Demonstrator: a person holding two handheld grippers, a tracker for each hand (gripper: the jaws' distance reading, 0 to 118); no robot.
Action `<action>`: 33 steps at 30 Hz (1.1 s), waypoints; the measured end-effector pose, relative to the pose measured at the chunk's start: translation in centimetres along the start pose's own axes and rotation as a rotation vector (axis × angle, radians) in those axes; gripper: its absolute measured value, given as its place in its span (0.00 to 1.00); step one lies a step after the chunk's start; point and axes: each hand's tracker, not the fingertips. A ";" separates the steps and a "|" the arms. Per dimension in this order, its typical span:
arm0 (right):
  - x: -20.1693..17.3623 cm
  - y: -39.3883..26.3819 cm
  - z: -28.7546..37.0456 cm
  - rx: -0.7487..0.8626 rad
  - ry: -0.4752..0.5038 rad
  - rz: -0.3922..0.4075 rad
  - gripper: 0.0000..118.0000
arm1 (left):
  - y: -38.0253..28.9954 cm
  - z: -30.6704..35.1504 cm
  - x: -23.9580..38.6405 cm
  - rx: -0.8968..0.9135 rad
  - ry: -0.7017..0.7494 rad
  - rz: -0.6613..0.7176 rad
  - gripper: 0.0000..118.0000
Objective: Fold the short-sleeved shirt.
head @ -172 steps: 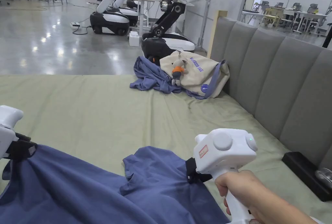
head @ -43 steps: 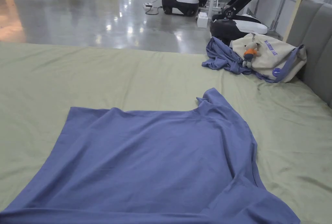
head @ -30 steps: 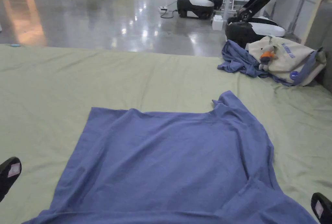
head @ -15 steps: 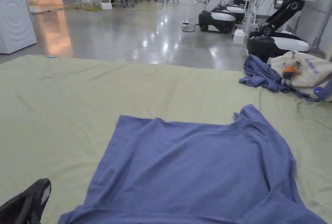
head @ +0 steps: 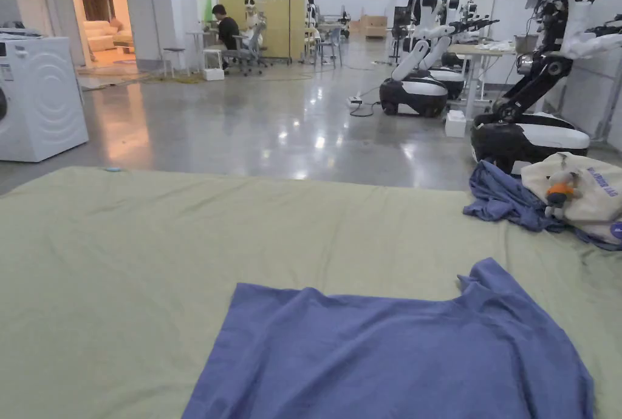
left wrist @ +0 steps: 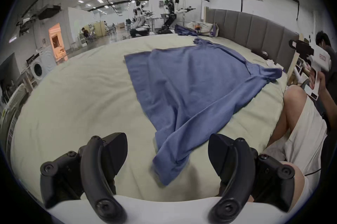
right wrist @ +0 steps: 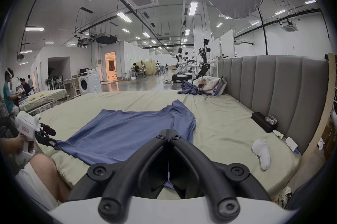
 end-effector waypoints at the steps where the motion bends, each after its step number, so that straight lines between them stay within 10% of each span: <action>1: 0.2 0.1 -0.1 -0.006 -0.003 -0.003 0.02 | 0.5 0.1 0.3 0.017 -0.012 0.005 0.85; 2: 0.5 -0.1 -0.6 -0.017 -0.006 -0.012 0.02 | 0.7 -0.3 0.3 0.011 -0.051 0.009 0.85; 3: 0.9 -0.3 -0.9 -0.021 -0.004 -0.024 0.02 | 1.8 -1.1 1.7 0.351 -0.371 0.341 0.85; 10: 1.9 -0.3 -1.6 -0.048 -0.024 -0.035 0.02 | 0.8 -2.4 1.6 0.226 -0.357 0.283 0.84; 14: 2.3 -0.4 -2.0 -0.068 -0.025 -0.013 0.02 | 0.6 -1.6 2.5 0.270 -0.291 0.279 0.09; 17: 2.7 -0.6 -2.7 -0.087 -0.031 -0.002 0.02 | 1.0 -1.6 2.9 0.255 -0.323 0.299 0.07; 23: 5.9 -1.6 -3.4 -0.295 0.024 -0.040 0.43 | 2.8 0.5 4.5 0.319 -0.306 0.358 0.07; 25: 7.1 -2.8 -4.8 -0.400 0.029 -0.063 0.97 | 3.1 1.1 4.7 0.331 -0.305 0.362 0.07; 26: 7.6 -3.3 -4.8 -0.346 0.025 -0.051 1.00 | 3.2 1.2 4.7 0.332 -0.302 0.364 0.07; 27: 8.0 -3.9 -5.6 -0.415 0.014 -0.058 1.00 | 2.4 1.7 3.4 -0.027 0.041 -0.005 0.07; 33: 8.6 -7.0 -8.8 -0.584 0.116 -0.109 1.00 | 2.7 1.6 3.7 0.005 0.007 0.048 0.07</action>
